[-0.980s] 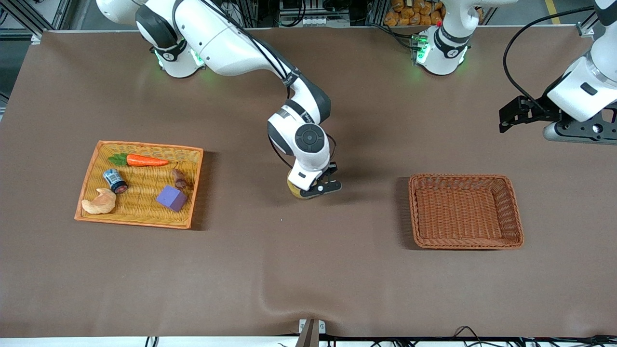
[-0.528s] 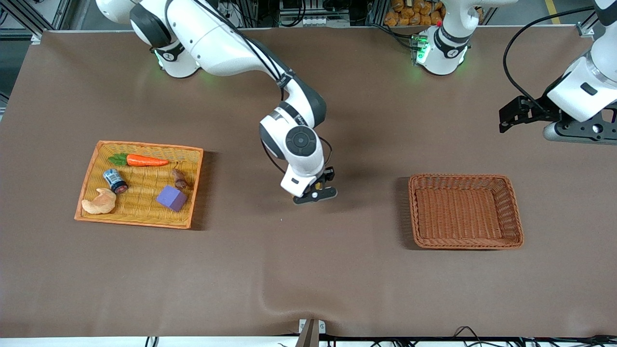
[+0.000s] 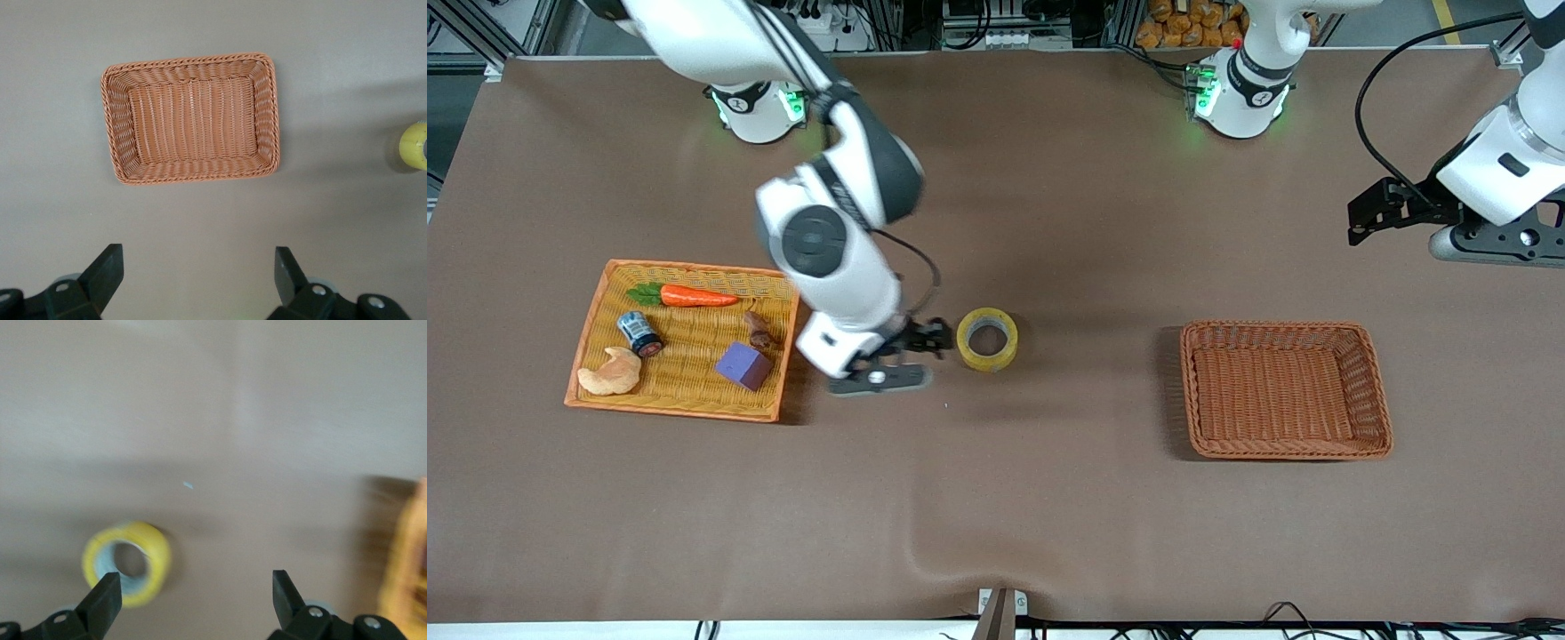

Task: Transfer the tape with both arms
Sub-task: 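Retract the right gripper to rest while the left gripper starts reaching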

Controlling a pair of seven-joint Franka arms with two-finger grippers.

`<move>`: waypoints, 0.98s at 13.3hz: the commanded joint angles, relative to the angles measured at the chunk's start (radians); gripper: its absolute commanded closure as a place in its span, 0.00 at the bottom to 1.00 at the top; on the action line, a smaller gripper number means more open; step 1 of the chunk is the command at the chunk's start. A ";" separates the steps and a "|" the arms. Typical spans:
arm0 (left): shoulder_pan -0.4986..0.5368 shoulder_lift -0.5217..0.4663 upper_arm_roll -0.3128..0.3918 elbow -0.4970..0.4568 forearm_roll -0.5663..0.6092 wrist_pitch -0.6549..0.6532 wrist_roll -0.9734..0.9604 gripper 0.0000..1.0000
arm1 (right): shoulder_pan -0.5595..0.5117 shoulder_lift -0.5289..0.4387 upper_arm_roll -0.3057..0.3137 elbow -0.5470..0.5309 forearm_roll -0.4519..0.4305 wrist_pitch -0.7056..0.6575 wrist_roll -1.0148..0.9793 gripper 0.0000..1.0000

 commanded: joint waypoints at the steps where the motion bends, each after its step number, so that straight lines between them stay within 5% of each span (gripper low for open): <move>1: 0.004 0.006 -0.003 0.020 0.016 -0.017 0.018 0.00 | -0.073 -0.171 0.017 -0.131 -0.011 -0.098 -0.051 0.00; 5: 0.004 0.027 -0.003 0.020 0.010 -0.017 0.018 0.00 | -0.234 -0.314 -0.009 -0.211 -0.009 -0.117 -0.253 0.00; 7: 0.001 0.029 -0.003 0.020 0.010 -0.017 0.007 0.00 | -0.240 -0.362 -0.099 -0.211 -0.006 -0.138 -0.411 0.00; 13: -0.004 0.079 -0.003 0.020 -0.006 -0.017 -0.028 0.00 | -0.423 -0.445 -0.106 -0.208 -0.006 -0.293 -0.461 0.00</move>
